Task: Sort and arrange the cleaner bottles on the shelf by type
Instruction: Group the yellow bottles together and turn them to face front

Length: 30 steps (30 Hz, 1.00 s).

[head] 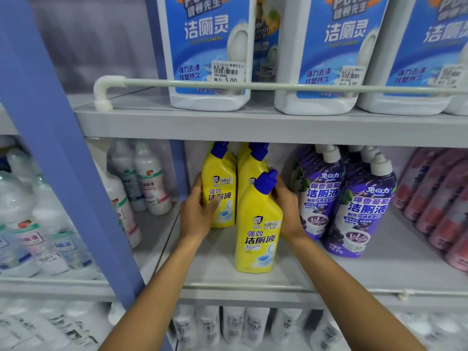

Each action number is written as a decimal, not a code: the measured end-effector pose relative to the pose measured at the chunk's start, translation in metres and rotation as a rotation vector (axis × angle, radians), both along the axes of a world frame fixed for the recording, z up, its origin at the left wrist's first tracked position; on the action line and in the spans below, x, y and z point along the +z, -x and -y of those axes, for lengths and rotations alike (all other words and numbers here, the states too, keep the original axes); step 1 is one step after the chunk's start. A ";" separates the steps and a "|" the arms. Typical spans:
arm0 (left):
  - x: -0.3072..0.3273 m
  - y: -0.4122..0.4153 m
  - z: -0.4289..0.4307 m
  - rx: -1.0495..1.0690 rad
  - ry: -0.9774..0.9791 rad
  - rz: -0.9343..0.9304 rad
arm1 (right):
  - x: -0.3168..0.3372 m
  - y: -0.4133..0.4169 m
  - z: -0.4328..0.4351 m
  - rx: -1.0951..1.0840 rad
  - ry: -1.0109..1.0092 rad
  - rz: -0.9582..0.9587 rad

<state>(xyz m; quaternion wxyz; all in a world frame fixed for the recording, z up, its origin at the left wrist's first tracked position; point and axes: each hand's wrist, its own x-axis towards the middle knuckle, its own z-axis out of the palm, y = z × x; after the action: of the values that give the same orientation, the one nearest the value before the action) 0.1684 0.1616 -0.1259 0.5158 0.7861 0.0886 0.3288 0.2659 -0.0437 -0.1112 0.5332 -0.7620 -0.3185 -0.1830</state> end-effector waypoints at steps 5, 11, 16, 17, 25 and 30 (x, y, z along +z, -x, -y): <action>-0.004 -0.001 0.004 0.009 0.032 0.006 | -0.003 -0.001 0.001 -0.030 0.027 -0.004; 0.012 0.010 0.008 -0.071 0.124 -0.015 | 0.001 0.005 0.002 0.001 0.032 -0.041; 0.019 0.013 0.008 -0.108 0.173 -0.047 | 0.013 0.012 0.004 0.042 -0.002 -0.157; 0.020 0.013 0.008 -0.115 0.187 -0.044 | 0.014 0.011 0.006 0.061 -0.022 -0.215; 0.028 0.025 0.014 -0.118 0.267 -0.066 | 0.024 0.024 0.025 0.145 0.020 -0.285; 0.028 0.048 0.023 -0.153 0.381 -0.061 | 0.025 0.047 0.034 0.172 -0.178 -0.569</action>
<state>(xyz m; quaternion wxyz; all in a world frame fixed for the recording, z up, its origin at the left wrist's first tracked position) 0.1202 0.1384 -0.0975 0.6756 0.6885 0.1048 0.2419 0.2184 -0.0779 -0.0861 0.6793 -0.7031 -0.2026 0.0561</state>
